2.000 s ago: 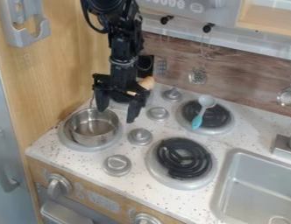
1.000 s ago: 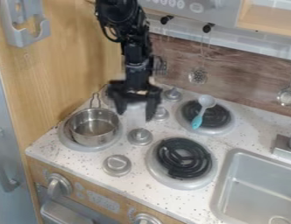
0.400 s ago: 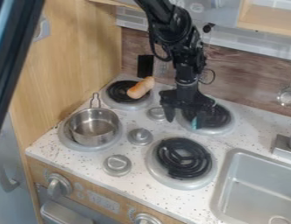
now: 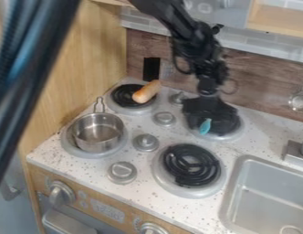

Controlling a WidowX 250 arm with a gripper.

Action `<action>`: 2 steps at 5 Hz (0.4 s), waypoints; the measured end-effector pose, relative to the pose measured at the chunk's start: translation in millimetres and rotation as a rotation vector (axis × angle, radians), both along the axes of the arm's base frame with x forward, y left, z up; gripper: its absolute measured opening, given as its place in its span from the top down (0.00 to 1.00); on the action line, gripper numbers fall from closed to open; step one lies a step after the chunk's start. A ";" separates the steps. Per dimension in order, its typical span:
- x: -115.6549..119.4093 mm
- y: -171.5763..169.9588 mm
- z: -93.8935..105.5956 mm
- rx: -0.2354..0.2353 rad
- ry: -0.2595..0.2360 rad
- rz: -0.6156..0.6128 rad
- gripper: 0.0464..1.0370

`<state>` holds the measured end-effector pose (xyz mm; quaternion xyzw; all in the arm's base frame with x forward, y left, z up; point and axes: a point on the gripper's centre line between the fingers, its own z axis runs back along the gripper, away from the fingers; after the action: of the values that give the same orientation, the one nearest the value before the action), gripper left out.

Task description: Move the spoon to the lower right burner

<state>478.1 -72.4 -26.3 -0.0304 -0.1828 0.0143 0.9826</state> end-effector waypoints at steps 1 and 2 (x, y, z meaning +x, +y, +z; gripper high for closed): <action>11.3 0.2 -11.4 0.007 0.011 0.018 0.04; 21.6 2.8 -29.9 0.035 0.042 0.031 0.04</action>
<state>499.7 -69.7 -56.1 -0.0099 -0.1630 0.0270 0.9862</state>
